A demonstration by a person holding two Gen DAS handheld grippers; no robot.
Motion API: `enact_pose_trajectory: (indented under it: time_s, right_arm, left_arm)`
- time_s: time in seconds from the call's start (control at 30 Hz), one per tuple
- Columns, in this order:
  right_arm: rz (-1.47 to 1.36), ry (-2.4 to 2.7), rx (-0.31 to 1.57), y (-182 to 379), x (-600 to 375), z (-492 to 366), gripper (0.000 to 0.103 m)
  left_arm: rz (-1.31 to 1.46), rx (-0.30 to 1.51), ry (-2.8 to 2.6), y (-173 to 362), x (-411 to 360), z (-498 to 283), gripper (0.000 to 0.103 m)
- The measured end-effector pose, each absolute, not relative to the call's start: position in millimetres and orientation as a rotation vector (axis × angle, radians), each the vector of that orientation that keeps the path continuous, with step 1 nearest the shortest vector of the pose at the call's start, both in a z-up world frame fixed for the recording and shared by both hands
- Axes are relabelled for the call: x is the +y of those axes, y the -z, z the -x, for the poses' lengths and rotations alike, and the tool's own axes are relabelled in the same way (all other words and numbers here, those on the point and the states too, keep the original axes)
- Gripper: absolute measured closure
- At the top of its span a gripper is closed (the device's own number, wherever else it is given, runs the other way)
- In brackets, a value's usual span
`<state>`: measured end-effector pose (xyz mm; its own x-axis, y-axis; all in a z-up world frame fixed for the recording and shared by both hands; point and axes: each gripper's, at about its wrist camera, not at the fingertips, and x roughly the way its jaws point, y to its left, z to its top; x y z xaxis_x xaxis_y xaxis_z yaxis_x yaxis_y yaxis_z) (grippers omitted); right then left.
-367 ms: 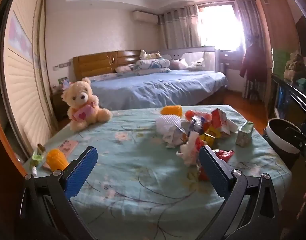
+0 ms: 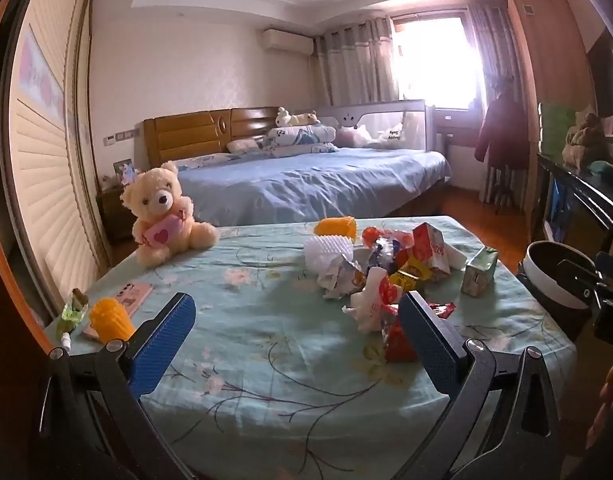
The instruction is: Collect trash
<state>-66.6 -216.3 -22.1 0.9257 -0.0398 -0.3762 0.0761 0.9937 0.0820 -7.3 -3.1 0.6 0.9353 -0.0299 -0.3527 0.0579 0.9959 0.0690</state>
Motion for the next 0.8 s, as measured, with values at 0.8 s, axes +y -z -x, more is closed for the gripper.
enact_pose_trajectory:
  time_s: [0.8]
  right_arm:
    - [-0.102,0.054,0.387,22.9,-211.0,66.2,0.0]
  left_arm:
    - [-0.073,0.353,0.043,2.5,-0.4,10.8,0.0]
